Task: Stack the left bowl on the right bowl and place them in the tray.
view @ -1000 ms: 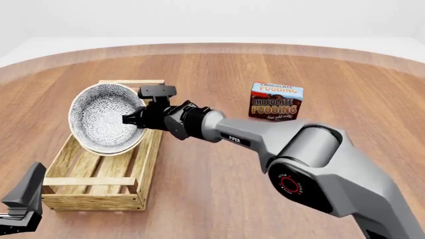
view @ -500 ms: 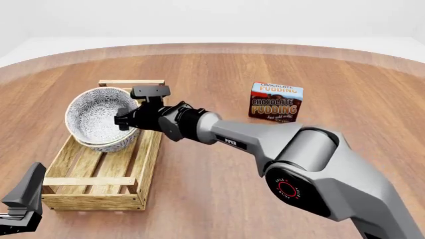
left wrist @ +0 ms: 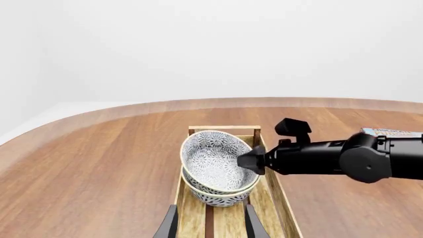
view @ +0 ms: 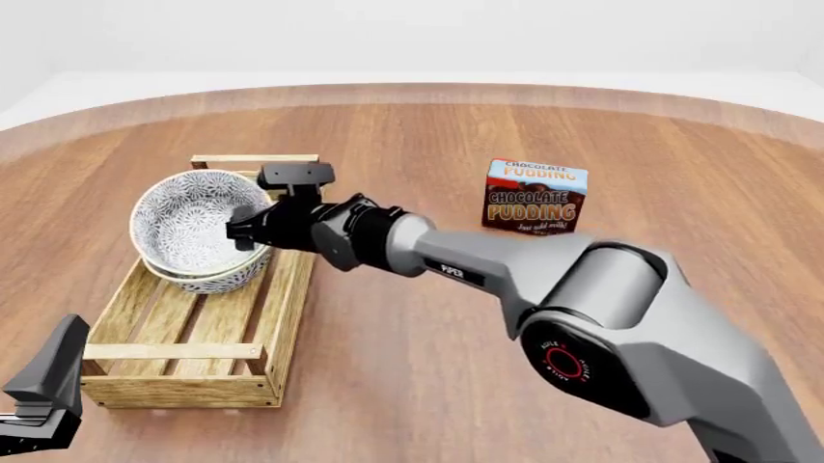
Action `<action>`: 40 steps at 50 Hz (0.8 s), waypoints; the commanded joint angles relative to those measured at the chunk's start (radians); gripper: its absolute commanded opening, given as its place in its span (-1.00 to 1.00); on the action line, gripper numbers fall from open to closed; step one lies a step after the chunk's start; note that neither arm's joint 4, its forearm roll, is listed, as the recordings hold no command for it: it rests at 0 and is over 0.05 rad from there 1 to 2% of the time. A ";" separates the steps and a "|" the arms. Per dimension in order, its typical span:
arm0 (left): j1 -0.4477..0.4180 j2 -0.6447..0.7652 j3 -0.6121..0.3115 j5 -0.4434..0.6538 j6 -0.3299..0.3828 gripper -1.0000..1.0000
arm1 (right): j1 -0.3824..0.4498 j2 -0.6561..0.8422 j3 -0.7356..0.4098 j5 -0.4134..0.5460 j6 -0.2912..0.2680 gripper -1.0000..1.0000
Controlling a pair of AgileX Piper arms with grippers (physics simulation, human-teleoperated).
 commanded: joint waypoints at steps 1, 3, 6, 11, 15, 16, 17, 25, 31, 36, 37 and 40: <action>0.000 0.000 0.000 0.000 0.000 1.00 | -0.032 -0.056 0.046 0.012 -0.010 1.00; 0.000 0.000 0.000 0.000 0.000 1.00 | -0.042 -0.076 0.058 0.013 -0.018 1.00; 0.000 0.000 0.000 0.000 0.000 1.00 | -0.048 -0.089 0.064 0.021 -0.025 1.00; 0.000 0.000 0.000 0.000 0.000 1.00 | -0.056 -0.125 0.082 0.029 -0.035 1.00; 0.000 0.000 0.000 0.000 0.000 1.00 | -0.055 -0.150 0.091 0.033 -0.046 1.00; 0.000 0.000 0.000 0.000 0.000 1.00 | -0.057 -0.160 0.095 0.035 -0.047 1.00; 0.000 0.000 0.000 0.000 0.000 1.00 | -0.056 -0.175 0.104 0.033 -0.048 1.00; 0.000 0.000 0.000 0.000 0.000 1.00 | -0.070 -0.261 0.168 0.014 -0.057 1.00; 0.000 0.000 0.000 0.000 0.000 1.00 | -0.074 -0.320 0.222 -0.003 -0.064 1.00; 0.000 0.000 0.000 0.000 0.000 1.00 | -0.076 -0.358 0.258 -0.013 -0.070 1.00; 0.000 0.000 0.000 0.000 0.000 1.00 | -0.076 -0.365 0.265 -0.016 -0.070 1.00; 0.000 0.000 0.000 0.000 0.000 1.00 | -0.073 -0.388 0.287 -0.021 -0.073 1.00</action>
